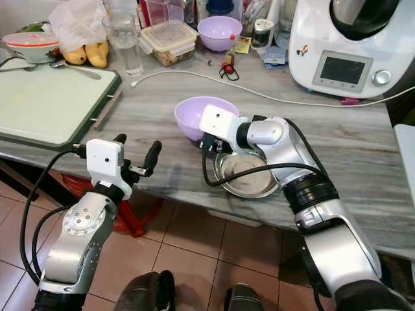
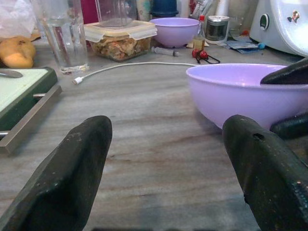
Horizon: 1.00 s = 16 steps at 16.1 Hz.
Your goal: Setting the table
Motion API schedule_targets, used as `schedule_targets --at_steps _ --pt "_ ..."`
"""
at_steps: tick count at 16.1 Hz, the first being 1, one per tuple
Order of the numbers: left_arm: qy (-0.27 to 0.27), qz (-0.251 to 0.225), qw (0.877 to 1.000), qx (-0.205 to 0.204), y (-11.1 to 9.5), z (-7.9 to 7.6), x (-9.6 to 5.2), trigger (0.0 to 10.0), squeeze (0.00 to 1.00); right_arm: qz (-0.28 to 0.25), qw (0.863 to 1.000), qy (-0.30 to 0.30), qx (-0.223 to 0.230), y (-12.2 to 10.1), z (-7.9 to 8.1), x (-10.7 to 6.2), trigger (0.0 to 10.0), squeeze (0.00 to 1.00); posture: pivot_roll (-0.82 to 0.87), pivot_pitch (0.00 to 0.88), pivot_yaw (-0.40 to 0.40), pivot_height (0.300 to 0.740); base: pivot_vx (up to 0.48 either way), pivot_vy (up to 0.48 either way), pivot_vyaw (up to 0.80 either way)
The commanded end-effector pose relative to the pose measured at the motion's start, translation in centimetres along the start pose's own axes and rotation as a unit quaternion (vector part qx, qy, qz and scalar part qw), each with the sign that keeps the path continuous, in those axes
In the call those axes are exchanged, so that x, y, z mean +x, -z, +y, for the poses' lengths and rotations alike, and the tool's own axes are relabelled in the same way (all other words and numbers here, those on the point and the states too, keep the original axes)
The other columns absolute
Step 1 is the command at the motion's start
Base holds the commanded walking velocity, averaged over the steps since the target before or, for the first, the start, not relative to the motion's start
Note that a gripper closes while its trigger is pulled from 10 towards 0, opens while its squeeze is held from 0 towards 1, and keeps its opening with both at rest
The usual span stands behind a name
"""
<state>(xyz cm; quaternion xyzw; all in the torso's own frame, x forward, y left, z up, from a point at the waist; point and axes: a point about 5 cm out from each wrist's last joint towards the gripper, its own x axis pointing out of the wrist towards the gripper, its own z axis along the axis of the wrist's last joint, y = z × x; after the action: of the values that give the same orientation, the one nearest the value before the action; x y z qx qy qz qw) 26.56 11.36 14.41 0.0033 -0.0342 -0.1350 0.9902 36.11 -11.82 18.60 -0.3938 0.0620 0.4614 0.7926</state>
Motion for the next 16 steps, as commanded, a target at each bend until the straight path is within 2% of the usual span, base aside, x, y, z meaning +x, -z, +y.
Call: schedule_targets --at_steps 1,2,4,7,9,11,12,13,14,15,16 --pt "-0.004 0.004 1.0 0.001 0.0 0.1 0.0 10.0 0.0 -0.007 1.0 -0.013 -0.015 -0.6 0.3 -0.1 10.0 1.0 0.0 0.114 0.037 0.74 0.0 0.0 0.0" --pt "-0.004 0.004 1.0 0.001 0.0 0.1 0.0 10.0 0.0 -0.01 1.0 -0.013 -0.017 -0.7 0.4 -0.2 10.0 1.0 0.0 0.113 0.036 0.74 0.0 0.0 0.0" --pt "-0.001 0.007 1.0 -0.001 0.1 0.1 0.0 10.0 0.0 -0.047 0.998 -0.039 0.012 -2.0 0.9 -1.0 10.0 1.0 -0.01 0.112 0.037 0.74 0.0 0.0 0.0" --pt "0.008 0.009 1.0 -0.003 0.2 -0.2 0.0 10.0 0.0 -0.057 0.997 -0.045 0.022 -2.5 1.1 -1.5 10.0 1.0 -0.01 0.11 0.038 0.74 0.0 0.0 0.0" --pt "0.003 0.013 1.0 -0.001 0.3 -0.1 0.1 10.0 0.0 -0.083 0.995 -0.027 0.048 -2.9 0.9 -2.3 10.0 1.0 -0.01 0.107 0.037 0.74 0.0 0.0 0.0" --pt "-0.033 0.016 0.999 0.006 0.3 0.7 -0.3 10.0 0.0 -0.15 0.986 0.034 0.07 -3.9 1.1 -3.4 10.0 1.0 -0.01 0.1 0.032 0.74 0.0 0.0 0.0" --pt "-0.038 0.012 0.999 -0.001 0.2 1.0 -0.6 10.0 0.0 -0.192 0.972 0.091 0.099 -4.3 1.4 -4.1 10.0 1.0 -0.01 0.096 0.028 0.74 0.0 0.0 0.0" --pt "-0.042 0.012 0.999 -0.009 0.2 1.0 -0.8 10.0 0.0 -0.22 0.962 0.119 0.112 -4.6 2.0 -4.7 10.0 1.0 -0.01 0.095 0.023 0.74 0.0 0.0 0.0" --pt "-0.043 0.013 0.999 -0.007 0.2 0.9 -1.0 10.0 0.0 -0.245 0.939 0.186 0.154 -4.1 3.4 -5.6 10.0 1.0 0.0 0.092 0.022 0.74 0.0 0.0 0.0" --pt "-0.044 0.017 0.999 -0.008 0.4 1.0 -1.2 10.0 0.0 -0.237 0.922 0.237 0.197 -3.0 4.8 -6.3 10.0 0.94 -0.01 0.09 0.024 0.74 0.0 0.0 0.0" --pt "-0.045 0.019 0.999 -0.008 0.5 1.1 -1.3 10.0 0.0 -0.228 0.91 0.269 0.218 -2.4 5.7 -6.8 10.0 0.0 -0.02 0.091 0.028 0.74 0.0 0.0 0.0"
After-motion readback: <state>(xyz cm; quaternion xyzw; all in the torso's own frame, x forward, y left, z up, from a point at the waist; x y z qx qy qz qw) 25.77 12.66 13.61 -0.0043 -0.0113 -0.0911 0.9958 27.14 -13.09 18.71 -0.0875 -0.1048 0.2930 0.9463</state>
